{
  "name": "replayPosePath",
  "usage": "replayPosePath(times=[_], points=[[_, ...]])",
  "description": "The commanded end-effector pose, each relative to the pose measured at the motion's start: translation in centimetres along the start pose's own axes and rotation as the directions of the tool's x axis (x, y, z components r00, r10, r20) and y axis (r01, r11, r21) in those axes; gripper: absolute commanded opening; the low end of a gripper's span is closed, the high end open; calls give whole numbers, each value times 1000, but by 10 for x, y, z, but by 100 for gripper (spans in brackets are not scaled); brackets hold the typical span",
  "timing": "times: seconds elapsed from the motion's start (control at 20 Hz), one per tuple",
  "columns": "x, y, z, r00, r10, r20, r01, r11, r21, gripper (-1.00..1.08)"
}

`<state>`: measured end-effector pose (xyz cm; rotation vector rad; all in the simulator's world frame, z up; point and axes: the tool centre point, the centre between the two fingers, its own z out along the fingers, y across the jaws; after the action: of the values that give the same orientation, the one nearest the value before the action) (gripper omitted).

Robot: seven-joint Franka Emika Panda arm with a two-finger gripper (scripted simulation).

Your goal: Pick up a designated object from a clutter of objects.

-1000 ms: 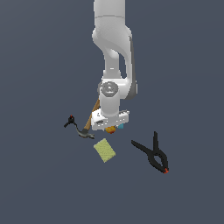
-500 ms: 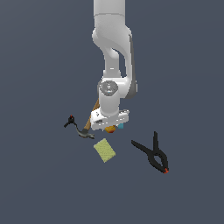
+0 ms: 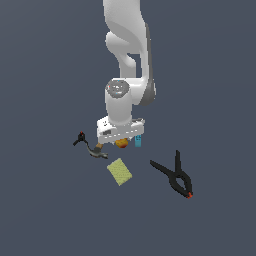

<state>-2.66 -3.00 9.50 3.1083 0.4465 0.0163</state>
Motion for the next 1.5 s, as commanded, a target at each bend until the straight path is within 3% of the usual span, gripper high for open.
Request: replayPosePath(times=[0.0,0.95,1.45], points=[[0,8,-20,1000,0,-1,0,1000,0,-100],[6,79,-202,1000,0,6,0,1000,3,-100],[11,104,-260,1000,0,9,0,1000,3,-100]])
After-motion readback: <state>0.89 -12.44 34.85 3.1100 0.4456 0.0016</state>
